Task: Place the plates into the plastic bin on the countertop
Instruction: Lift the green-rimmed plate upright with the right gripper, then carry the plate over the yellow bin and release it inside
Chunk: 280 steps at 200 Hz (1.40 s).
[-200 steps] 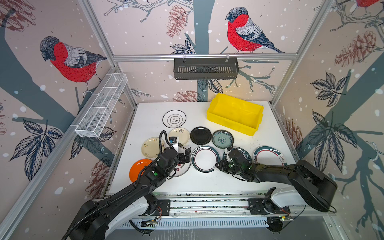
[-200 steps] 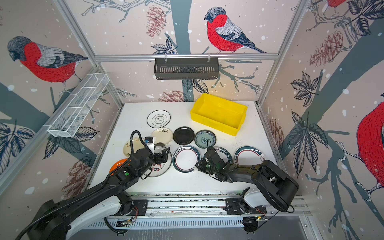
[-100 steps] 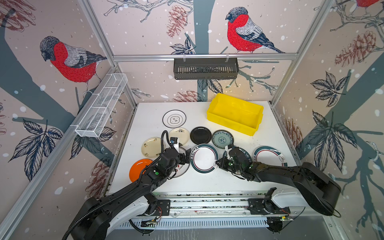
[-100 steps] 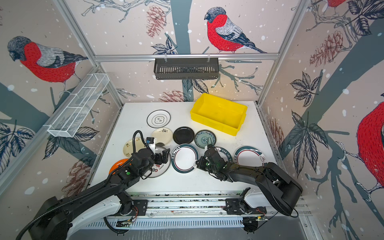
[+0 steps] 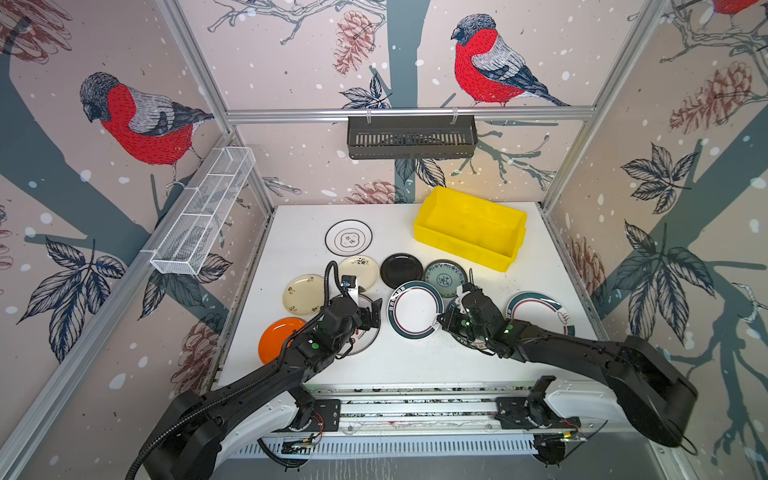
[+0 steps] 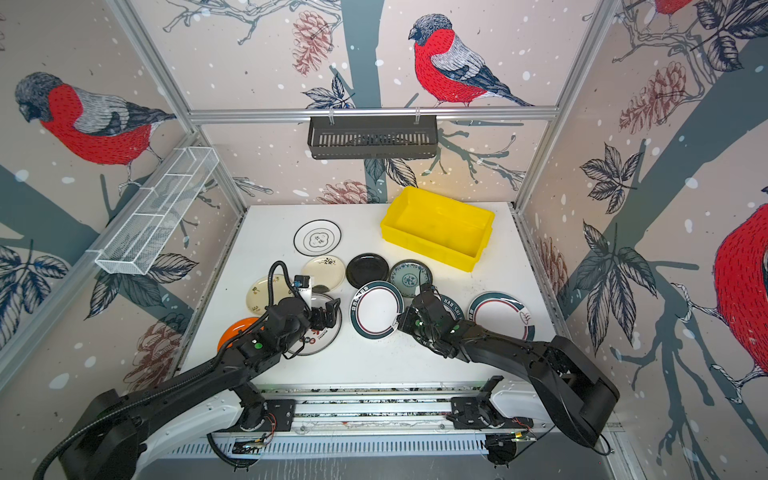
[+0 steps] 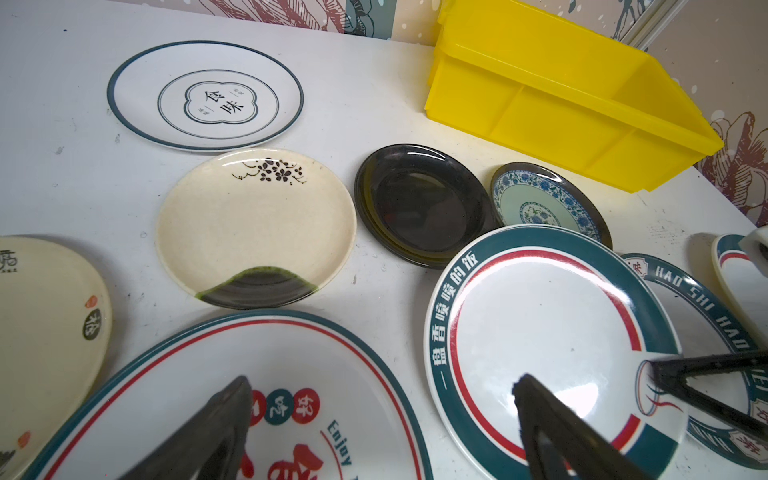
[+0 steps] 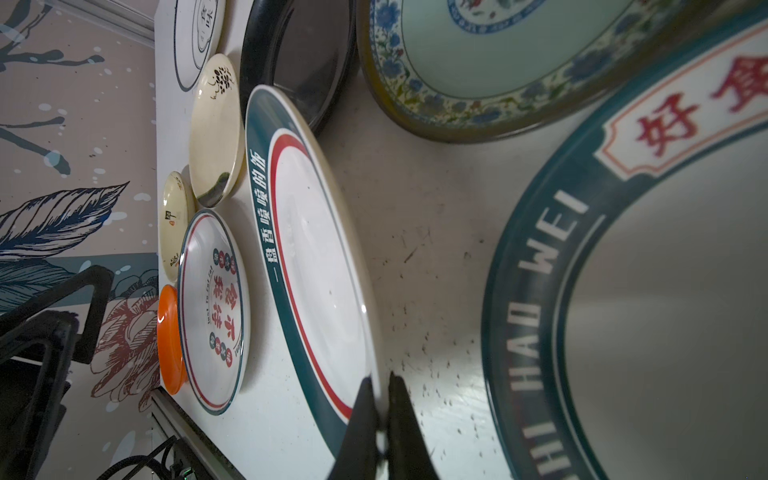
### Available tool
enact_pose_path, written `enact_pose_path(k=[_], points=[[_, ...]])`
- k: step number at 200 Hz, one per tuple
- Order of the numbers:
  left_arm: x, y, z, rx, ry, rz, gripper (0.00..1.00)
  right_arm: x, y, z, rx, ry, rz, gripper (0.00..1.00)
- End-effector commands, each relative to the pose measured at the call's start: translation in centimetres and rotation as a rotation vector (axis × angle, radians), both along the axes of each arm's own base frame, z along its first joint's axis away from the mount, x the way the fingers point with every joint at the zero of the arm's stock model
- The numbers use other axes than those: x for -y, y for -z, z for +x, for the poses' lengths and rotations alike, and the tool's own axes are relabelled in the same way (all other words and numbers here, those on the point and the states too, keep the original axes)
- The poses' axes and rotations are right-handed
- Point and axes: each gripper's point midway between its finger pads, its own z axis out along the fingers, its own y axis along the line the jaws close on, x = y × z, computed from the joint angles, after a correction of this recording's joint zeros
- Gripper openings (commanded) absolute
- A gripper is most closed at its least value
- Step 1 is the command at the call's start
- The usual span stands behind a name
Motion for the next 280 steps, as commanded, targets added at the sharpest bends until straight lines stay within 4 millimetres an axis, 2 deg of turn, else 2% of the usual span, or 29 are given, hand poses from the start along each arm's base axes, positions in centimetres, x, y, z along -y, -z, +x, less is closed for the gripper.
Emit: enact_pose_path(k=[1,52,152,225,267,280], points=[[0.1,-1.1,0.3,0.037,-0.008,-0.022,0.97,0.3,-1.0,0.5,0.039,0.013,0.01,0.0],[0.2,-1.5,0.3,0.048,-0.006,-0.037,0.97,1.3,-1.6,0.7,0.068,0.003,-0.008,0.0],[0.6,-2.5,0.7,0.053,-0.007,-0.06,0.97,1.8,-6.1,1.7,0.164,0.009,0.071,0.0],[1.0,-2.9,1.2,0.056,-0.007,-0.064,0.97,3.9,-11.7,6.0,0.304,0.099,0.144,0.0],[1.1,-3.9,1.7,0.083,-0.013,-0.05,0.97,7.1,-15.7,10.1,0.384,0.231,0.175,0.0],[1.2,-4.2,1.9,0.095,-0.013,-0.049,0.97,8.2,-16.4,11.7,0.392,0.273,0.172,0.0]])
